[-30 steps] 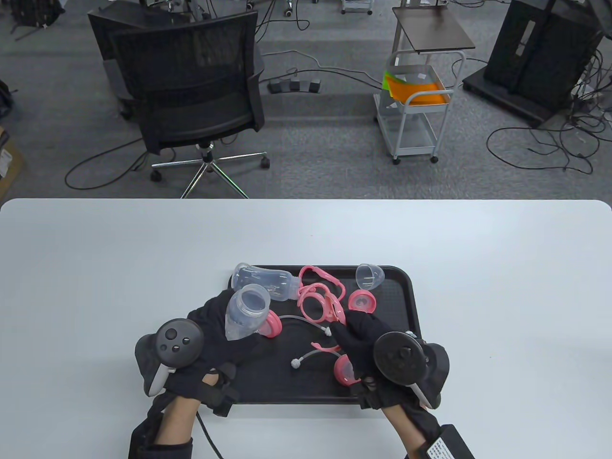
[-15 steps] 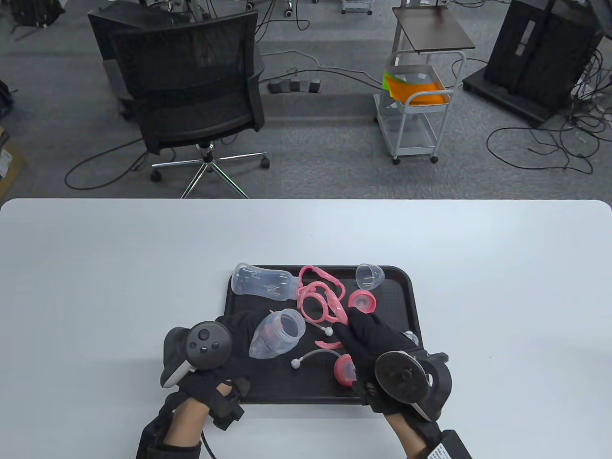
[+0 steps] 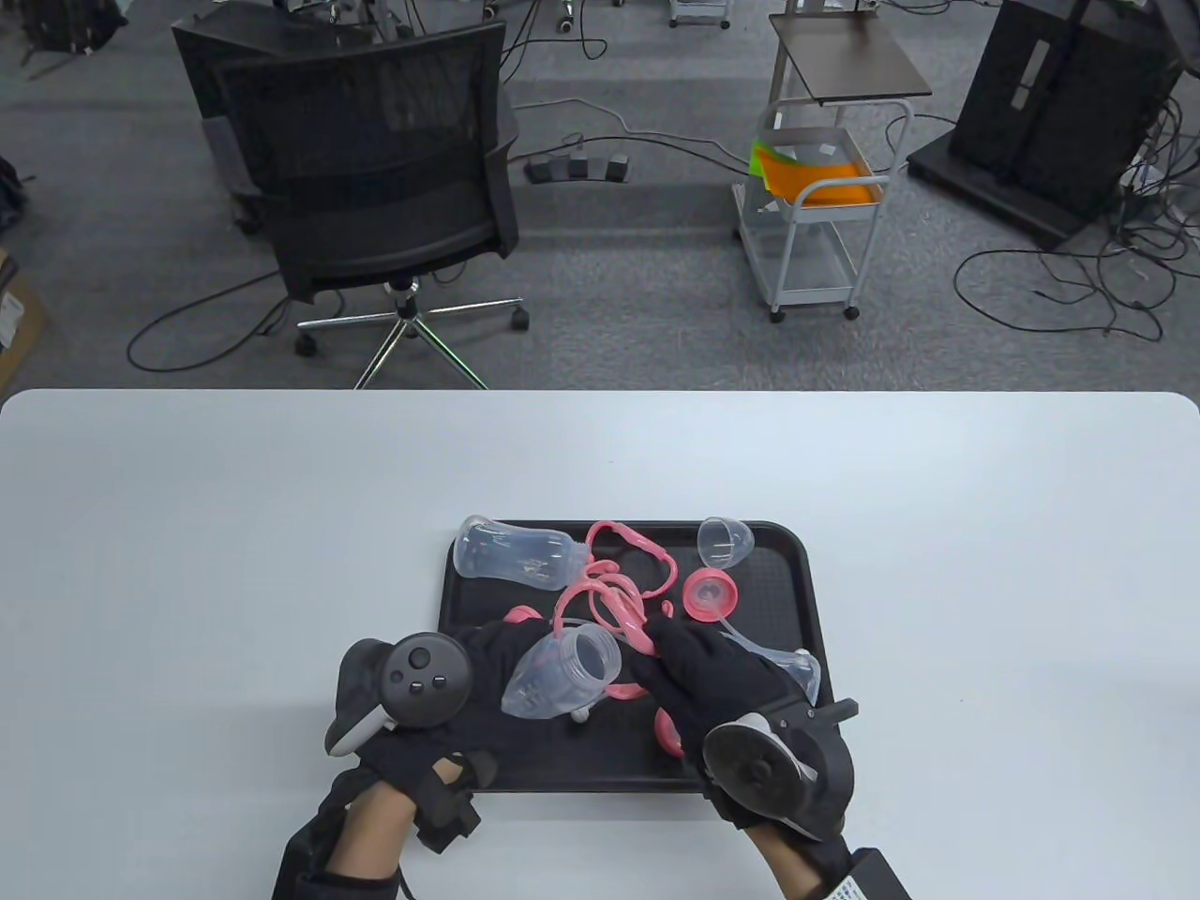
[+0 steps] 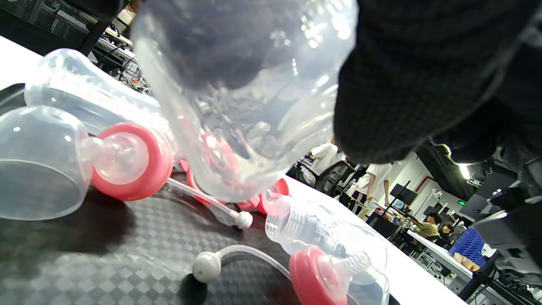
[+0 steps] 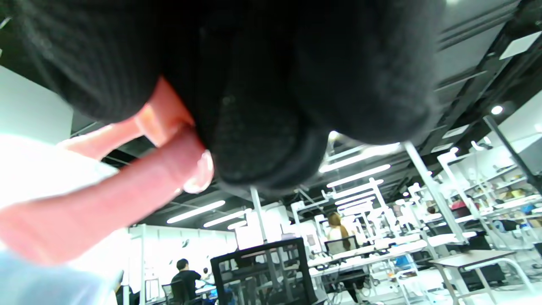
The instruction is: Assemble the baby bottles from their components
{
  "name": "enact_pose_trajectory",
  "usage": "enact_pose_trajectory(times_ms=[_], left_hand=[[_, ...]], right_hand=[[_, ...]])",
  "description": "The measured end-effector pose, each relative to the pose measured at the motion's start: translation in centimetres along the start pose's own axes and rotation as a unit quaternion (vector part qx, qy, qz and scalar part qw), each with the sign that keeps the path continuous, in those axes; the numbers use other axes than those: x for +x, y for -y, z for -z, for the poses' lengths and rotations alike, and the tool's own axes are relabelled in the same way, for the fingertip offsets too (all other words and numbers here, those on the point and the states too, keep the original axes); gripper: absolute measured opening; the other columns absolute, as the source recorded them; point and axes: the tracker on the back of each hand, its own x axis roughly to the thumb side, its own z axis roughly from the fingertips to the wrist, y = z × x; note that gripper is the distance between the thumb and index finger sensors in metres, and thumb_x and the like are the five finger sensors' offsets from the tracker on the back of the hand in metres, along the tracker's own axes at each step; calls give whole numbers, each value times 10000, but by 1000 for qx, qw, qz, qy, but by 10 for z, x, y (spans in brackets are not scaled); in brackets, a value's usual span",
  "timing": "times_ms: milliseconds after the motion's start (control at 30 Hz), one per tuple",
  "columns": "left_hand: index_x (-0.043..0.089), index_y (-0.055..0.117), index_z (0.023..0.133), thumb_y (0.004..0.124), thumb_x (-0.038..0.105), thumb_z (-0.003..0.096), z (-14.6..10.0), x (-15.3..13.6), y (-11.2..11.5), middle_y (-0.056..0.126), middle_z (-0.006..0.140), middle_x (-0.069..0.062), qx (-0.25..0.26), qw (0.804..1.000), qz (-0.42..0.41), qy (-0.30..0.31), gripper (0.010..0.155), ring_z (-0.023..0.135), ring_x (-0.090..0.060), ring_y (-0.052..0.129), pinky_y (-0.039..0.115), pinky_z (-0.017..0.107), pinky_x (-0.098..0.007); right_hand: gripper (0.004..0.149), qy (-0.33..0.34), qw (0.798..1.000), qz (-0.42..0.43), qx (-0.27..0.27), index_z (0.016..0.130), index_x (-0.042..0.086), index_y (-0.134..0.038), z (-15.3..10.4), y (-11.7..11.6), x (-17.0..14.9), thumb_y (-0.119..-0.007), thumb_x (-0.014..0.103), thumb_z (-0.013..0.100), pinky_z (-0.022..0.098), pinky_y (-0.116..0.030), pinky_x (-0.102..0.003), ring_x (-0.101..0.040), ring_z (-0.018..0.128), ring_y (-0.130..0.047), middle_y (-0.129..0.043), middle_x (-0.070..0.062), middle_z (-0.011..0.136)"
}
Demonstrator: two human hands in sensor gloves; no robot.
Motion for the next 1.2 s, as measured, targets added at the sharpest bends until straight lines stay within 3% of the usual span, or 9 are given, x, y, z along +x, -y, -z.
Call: enact_pose_trajectory(times_ms=[1200], left_hand=[[199,634,1084,1099,629,312,1,-6,1,744,1019,-82,-3,983,-176,41,998,909,-380,886,522,732,-755]], right_hand=[[474,105,992,-45,-46,837,297,-890,-13,3,30,-905,437,384,318,-990,-298,-173,529,-1096,-989,29,757]])
